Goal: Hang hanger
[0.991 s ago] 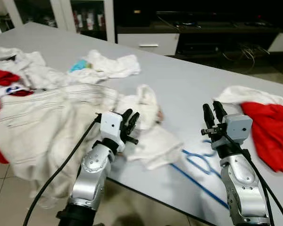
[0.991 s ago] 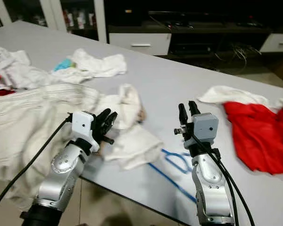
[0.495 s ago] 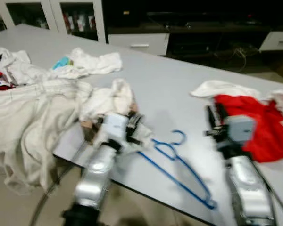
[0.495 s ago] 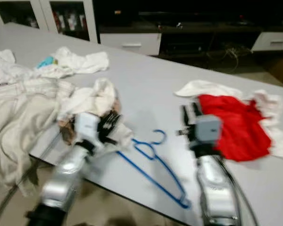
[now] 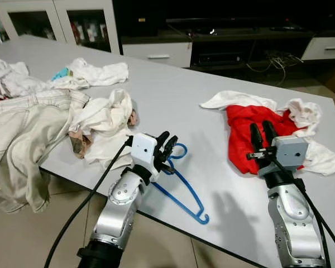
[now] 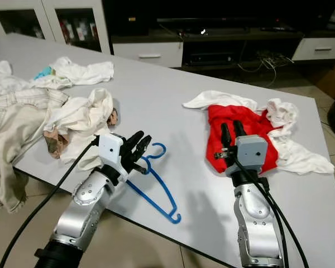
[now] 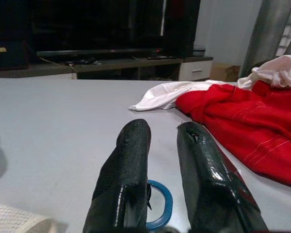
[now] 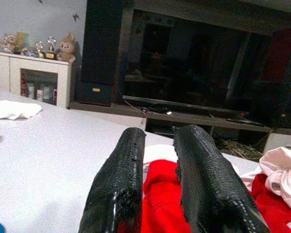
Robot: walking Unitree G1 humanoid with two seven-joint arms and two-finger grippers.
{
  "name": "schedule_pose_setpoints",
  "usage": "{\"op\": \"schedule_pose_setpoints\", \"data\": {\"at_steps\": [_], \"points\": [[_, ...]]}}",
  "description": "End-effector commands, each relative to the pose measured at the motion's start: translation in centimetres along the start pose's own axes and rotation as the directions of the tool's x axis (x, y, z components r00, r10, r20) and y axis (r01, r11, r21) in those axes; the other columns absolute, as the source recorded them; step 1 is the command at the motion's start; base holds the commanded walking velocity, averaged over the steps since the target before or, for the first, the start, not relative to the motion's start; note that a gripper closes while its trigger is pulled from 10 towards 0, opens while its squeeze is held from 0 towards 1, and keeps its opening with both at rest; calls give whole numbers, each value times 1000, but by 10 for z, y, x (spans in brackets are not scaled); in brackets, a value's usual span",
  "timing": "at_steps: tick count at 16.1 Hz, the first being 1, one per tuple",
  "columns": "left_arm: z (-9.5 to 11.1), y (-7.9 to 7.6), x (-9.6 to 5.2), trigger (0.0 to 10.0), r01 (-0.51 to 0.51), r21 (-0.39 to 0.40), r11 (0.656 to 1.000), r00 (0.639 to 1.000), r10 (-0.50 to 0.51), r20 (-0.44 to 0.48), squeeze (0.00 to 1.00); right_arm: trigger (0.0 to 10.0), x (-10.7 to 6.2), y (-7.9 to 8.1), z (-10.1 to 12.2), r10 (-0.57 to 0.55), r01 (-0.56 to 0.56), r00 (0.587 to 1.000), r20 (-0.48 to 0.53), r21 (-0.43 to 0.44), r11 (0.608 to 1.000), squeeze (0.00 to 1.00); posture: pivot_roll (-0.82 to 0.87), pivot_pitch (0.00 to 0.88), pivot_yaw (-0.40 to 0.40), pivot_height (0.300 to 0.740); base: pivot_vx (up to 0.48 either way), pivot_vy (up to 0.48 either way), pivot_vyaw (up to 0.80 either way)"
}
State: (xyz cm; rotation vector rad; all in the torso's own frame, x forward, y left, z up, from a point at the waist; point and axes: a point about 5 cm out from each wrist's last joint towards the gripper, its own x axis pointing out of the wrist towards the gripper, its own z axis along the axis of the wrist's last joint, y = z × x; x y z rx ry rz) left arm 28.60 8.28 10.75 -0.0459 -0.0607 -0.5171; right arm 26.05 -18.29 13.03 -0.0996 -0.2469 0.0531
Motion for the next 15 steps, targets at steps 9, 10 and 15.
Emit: {"op": "schedule_pose_setpoints", "data": {"at_steps": [9,10,15], "points": [[-1,10,-4,10000,131,81,988,990,-126,-55,0,10000,-9,49,-19,487,-433,848,-211,255,865,0,-71,0,-16,740,0,0,0],[1,18,-6,10000,194,142,971,980,-184,-81,0,10000,-12,54,-19,540,-482,810,-230,263,836,0,-68,0,-18,740,0,0,0],[23,62,-17,10000,369,299,880,926,-320,-199,0,10000,-19,59,-27,633,-557,690,-350,302,774,1000,-53,0,-30,740,0,0,0]]}}
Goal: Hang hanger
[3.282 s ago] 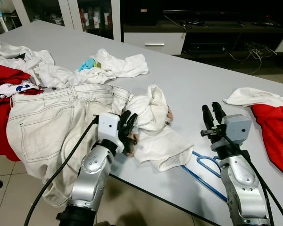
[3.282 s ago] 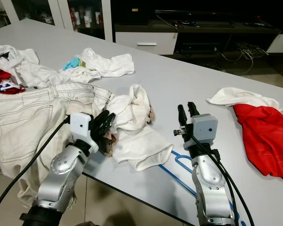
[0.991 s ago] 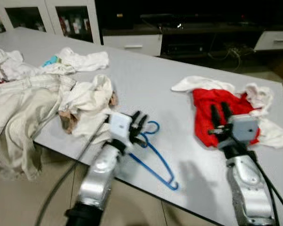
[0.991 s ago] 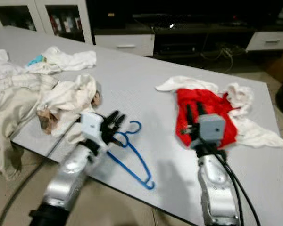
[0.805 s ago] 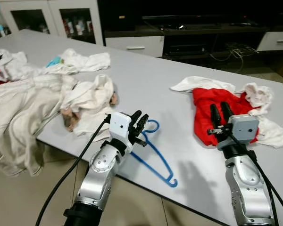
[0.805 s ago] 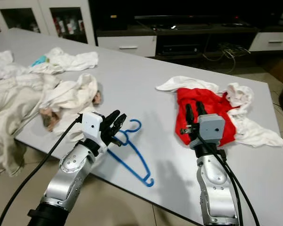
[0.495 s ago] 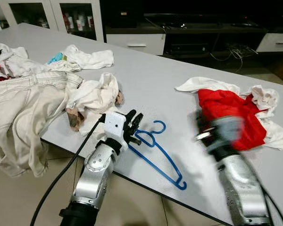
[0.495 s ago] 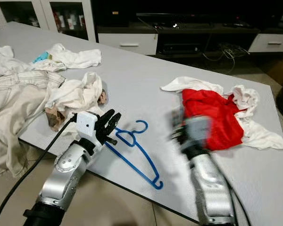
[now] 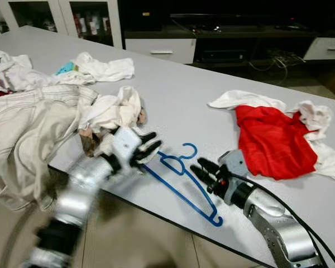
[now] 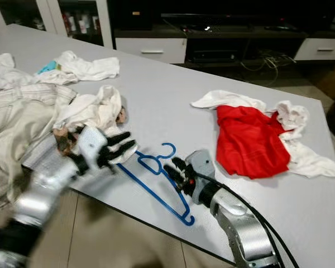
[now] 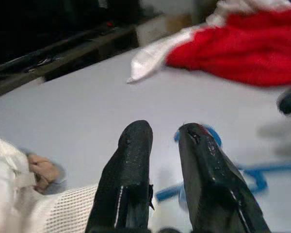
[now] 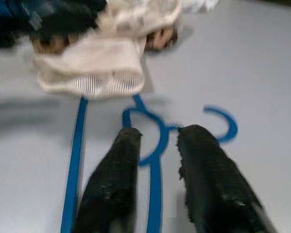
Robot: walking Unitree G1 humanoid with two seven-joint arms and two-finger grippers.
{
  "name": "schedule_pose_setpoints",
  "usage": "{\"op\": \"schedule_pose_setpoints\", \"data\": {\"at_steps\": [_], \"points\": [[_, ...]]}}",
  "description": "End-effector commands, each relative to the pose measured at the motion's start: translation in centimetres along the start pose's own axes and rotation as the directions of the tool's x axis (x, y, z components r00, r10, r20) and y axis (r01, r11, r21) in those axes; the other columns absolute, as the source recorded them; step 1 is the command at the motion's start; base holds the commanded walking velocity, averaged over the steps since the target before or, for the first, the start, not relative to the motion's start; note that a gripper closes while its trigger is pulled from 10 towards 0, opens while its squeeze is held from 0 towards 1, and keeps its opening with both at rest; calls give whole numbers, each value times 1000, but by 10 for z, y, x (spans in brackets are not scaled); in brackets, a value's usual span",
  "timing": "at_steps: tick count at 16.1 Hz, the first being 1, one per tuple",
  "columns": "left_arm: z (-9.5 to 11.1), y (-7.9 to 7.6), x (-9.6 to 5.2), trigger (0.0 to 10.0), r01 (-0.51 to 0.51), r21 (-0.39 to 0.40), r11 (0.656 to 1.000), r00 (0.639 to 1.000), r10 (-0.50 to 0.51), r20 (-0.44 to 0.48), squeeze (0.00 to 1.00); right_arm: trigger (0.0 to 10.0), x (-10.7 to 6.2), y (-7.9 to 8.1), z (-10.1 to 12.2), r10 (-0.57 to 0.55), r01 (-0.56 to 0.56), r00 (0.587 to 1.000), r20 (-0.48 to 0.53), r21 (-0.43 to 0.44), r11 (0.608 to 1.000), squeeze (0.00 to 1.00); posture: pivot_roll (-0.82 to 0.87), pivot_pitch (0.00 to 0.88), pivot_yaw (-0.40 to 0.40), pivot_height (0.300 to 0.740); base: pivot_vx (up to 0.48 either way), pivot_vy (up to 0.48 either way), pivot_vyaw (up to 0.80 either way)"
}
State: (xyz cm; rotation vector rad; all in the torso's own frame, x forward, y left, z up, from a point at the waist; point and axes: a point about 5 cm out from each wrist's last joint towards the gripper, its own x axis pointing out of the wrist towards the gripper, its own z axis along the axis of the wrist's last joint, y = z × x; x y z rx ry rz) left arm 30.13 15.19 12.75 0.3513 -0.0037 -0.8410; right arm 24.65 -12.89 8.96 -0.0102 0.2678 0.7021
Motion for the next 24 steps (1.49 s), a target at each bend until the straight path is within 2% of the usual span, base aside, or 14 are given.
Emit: {"op": "schedule_pose_setpoints", "data": {"at_steps": [1,3,5,6,7,8,11,15,16,17,19,24], "points": [[1,-1,-1,10000,70,19,997,998,-69,-7,0,10000,-1,2,1,20,-21,1000,-24,-4,1000,1000,-52,0,-30,740,0,0,0],[0,3,-11,10000,146,31,989,989,-144,-44,0,10000,-3,4,-6,29,-30,997,-75,-8,1000,1000,-53,0,-30,740,0,0,0],[1,9,-13,10000,140,41,989,989,-138,-50,0,10000,1,5,-11,8,-6,993,-117,15,1000,1000,-53,0,-30,740,0,0,0],[1,10,-13,10000,143,41,989,989,-141,-47,0,10000,2,6,-11,11,-9,992,-125,17,1000,608,-53,0,-30,740,0,0,0],[2,9,-12,10000,148,40,988,988,-146,-44,0,10000,3,7,-11,12,-10,992,-128,16,1000,55,-62,0,-26,740,0,0,0],[3,6,-10,10000,166,37,985,986,-164,-38,0,10000,4,6,-13,-3,4,989,-145,9,1000,0,-62,0,-28,740,0,0,0],[2,-3,-6,10000,188,23,982,982,-188,-21,0,10000,6,-3,-18,-78,80,979,-186,5,997,0,-60,0,-33,740,0,0,0],[3,-7,-4,10000,195,18,981,981,-195,-7,0,10000,7,-4,-20,-71,73,971,-227,1,997,0,-57,0,-37,740,0,0,0],[3,-8,-3,10000,193,18,981,981,-193,-3,0,7490,7,-1,-22,-37,39,966,-256,5,999,0,-48,0,-43,740,0,0,0],[4,-8,-2,10000,192,19,981,981,-192,1,0,196,6,1,-25,-19,21,961,-276,4,1000,0,-48,0,-43,740,0,0,0],[4,-9,-2,10000,192,18,981,981,-192,4,0,0,4,-1,-27,-26,28,957,-288,2,1000,0,-48,0,-43,740,0,0,0],[6,-10,0,10000,199,23,980,980,-199,12,0,0,-13,-19,-29,-55,60,945,-322,5,998,0,-61,0,-32,740,0,0,0]]}}
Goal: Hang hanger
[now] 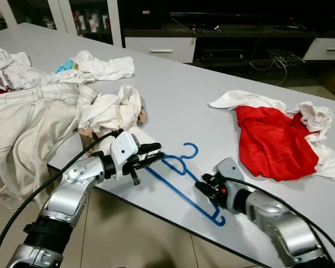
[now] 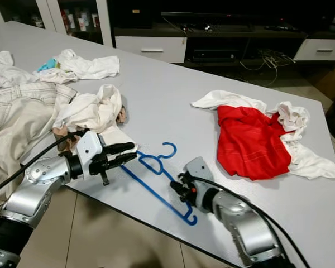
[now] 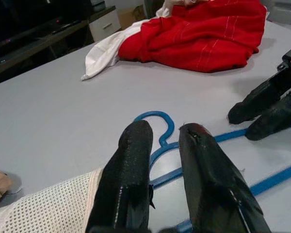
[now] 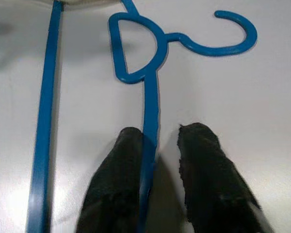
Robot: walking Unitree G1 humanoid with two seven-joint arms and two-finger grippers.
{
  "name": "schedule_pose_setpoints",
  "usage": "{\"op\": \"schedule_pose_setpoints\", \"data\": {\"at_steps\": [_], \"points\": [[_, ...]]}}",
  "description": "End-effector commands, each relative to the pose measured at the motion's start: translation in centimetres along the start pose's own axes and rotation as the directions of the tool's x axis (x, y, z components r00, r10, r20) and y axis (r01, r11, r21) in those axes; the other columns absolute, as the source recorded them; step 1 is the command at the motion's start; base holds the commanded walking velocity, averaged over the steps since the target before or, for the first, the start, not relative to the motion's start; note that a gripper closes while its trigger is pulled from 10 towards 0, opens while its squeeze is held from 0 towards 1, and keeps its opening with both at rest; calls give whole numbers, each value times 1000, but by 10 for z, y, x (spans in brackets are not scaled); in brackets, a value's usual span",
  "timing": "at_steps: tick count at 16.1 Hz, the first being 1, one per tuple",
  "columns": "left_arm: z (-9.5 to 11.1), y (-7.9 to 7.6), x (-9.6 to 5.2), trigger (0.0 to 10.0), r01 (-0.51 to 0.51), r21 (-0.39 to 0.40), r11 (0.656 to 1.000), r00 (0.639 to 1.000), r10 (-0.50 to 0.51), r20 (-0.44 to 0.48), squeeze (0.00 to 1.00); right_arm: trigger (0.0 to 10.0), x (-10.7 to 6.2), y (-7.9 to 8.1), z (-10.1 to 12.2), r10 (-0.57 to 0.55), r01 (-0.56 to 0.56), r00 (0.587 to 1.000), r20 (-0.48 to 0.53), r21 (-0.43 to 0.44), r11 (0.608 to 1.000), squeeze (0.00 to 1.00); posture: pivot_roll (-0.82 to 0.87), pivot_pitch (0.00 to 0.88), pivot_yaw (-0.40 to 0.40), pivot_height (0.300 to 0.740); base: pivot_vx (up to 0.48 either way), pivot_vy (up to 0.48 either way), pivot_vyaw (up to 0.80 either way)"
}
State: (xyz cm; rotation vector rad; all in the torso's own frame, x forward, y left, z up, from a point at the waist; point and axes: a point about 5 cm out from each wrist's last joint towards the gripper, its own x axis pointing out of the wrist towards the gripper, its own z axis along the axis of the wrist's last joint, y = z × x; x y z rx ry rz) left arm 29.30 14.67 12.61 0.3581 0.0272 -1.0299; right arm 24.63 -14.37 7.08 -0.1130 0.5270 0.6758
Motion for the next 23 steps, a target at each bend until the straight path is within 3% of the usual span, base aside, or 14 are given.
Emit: {"op": "schedule_pose_setpoints", "data": {"at_steps": [1,9,16,23], "points": [[5,0,2,10000,11,20,1000,1000,-11,11,0,0,-8,-9,-11,-31,32,998,-56,20,999,0,-61,0,-32,740,0,0,0],[4,-2,5,10000,20,18,1000,1000,-20,13,0,0,-43,-16,-29,26,-24,991,-133,19,1000,0,-80,0,-27,740,0,0,0],[4,-3,7,10000,26,18,1000,1000,-26,16,0,0,-68,-30,-42,-26,30,981,-191,18,999,0,-94,0,-16,740,0,0,0],[5,-3,8,10000,34,20,999,999,-34,17,0,0,-112,-48,-64,-65,78,956,-286,34,996,0,-106,0,-8,740,0,0,0]]}}
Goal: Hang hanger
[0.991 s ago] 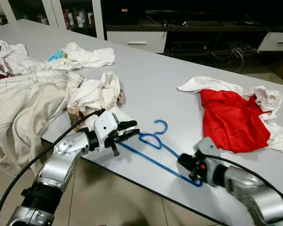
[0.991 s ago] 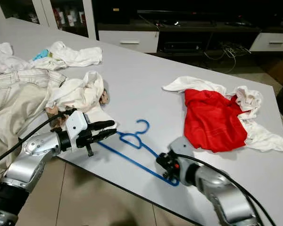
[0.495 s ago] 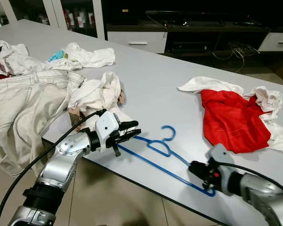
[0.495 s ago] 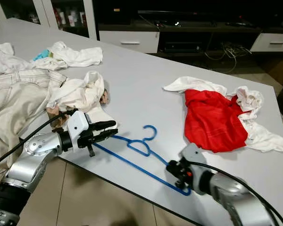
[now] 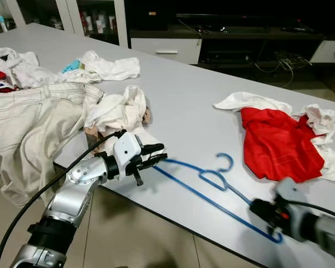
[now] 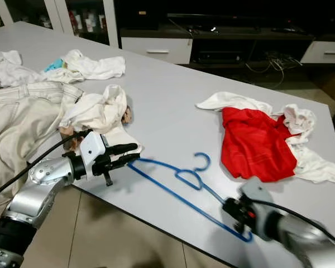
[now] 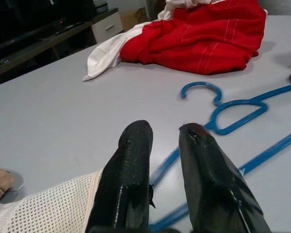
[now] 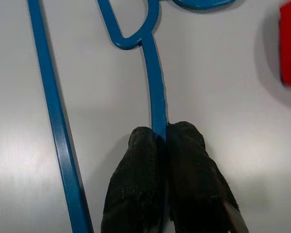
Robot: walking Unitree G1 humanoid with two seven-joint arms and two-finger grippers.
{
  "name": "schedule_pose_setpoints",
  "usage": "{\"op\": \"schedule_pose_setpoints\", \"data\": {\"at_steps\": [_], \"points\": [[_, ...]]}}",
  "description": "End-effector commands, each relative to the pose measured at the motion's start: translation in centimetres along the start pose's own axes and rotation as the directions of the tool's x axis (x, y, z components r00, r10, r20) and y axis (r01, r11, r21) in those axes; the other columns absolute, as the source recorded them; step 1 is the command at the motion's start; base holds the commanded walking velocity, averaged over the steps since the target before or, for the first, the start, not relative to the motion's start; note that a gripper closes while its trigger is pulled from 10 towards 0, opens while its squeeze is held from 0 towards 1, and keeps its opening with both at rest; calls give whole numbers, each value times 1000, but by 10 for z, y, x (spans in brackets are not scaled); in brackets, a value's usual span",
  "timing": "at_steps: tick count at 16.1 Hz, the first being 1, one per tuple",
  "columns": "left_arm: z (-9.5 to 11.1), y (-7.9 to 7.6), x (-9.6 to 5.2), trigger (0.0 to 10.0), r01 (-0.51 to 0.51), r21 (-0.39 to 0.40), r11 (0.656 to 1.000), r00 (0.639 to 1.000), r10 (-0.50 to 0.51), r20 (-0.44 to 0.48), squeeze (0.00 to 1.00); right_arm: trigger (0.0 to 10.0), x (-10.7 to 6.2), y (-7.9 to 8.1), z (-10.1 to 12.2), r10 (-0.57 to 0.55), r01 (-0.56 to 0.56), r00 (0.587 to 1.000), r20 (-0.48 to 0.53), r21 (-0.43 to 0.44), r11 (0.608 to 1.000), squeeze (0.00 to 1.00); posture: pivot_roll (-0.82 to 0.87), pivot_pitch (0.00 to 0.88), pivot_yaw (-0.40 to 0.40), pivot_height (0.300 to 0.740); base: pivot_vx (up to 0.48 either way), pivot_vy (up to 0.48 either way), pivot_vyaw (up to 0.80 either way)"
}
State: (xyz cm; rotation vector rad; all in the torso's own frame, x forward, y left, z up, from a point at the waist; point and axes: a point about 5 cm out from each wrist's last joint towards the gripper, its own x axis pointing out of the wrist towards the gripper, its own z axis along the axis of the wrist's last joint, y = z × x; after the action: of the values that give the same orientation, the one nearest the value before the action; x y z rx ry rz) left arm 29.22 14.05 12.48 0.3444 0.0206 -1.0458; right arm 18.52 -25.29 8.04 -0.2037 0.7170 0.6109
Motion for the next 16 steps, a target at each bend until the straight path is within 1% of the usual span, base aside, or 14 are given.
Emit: {"op": "schedule_pose_setpoints", "data": {"at_steps": [1,3,4,5,6,7,9,11,12,13,14,15,16], "points": [[4,1,3,10000,21,26,999,1000,-21,2,0,0,-7,-2,-21,6,-1,995,-95,46,999,0,-108,0,-8,740,0,0,0],[4,0,4,10000,23,25,999,1000,-23,3,0,0,-16,-4,-24,34,-33,994,-108,6,999,0,-111,0,-7,740,0,0,0],[4,0,5,10000,25,25,999,1000,-25,4,0,39,-19,-8,-18,20,-20,996,-85,0,1000,0,-112,0,-6,740,0,0,0],[4,0,5,10000,26,25,999,1000,-27,5,0,10000,-20,-15,-7,-13,14,999,-36,14,1000,0,-111,0,-7,740,0,0,0],[5,-1,6,10000,29,25,999,1000,-29,7,0,10000,-22,-18,3,-10,10,1000,6,29,1000,0,-109,0,-8,740,0,0,0],[5,-1,5,10000,30,25,999,1000,-30,7,0,10000,-25,-18,7,18,-19,1000,23,17,1000,0,-105,0,-9,740,0,0,0],[4,-1,5,10000,27,24,999,1000,-27,6,0,10000,-30,-22,11,31,-31,999,36,-5,1000,0,-98,0,-12,740,0,0,0],[4,-1,4,10000,21,23,1000,1000,-22,4,0,10000,-33,-27,16,34,-34,997,66,7,999,0,-95,0,-13,740,0,0,0],[4,-1,4,10000,21,23,1000,1000,-21,4,0,10000,-34,-26,17,49,-49,996,71,5,999,0,-95,0,-13,740,0,0,0],[4,-1,4,10000,20,23,1000,1000,-20,4,0,10000,-35,-23,17,76,-76,994,75,-1,997,557,-95,0,-13,740,0,0,0],[4,-1,4,10000,19,23,1000,1000,-19,4,0,10000,-35,-18,15,114,-113,991,64,-14,993,996,-95,0,-13,740,0,0,0],[4,-1,4,10000,17,23,1000,1000,-17,4,0,10000,-35,-14,13,136,-135,989,58,-20,991,1000,-88,0,-15,740,0,0,0],[4,0,4,10000,16,23,1000,1000,-16,3,0,10000,-34,-13,12,143,-142,989,48,-26,990,961,-91,0,-14,740,0,0,0]]}}
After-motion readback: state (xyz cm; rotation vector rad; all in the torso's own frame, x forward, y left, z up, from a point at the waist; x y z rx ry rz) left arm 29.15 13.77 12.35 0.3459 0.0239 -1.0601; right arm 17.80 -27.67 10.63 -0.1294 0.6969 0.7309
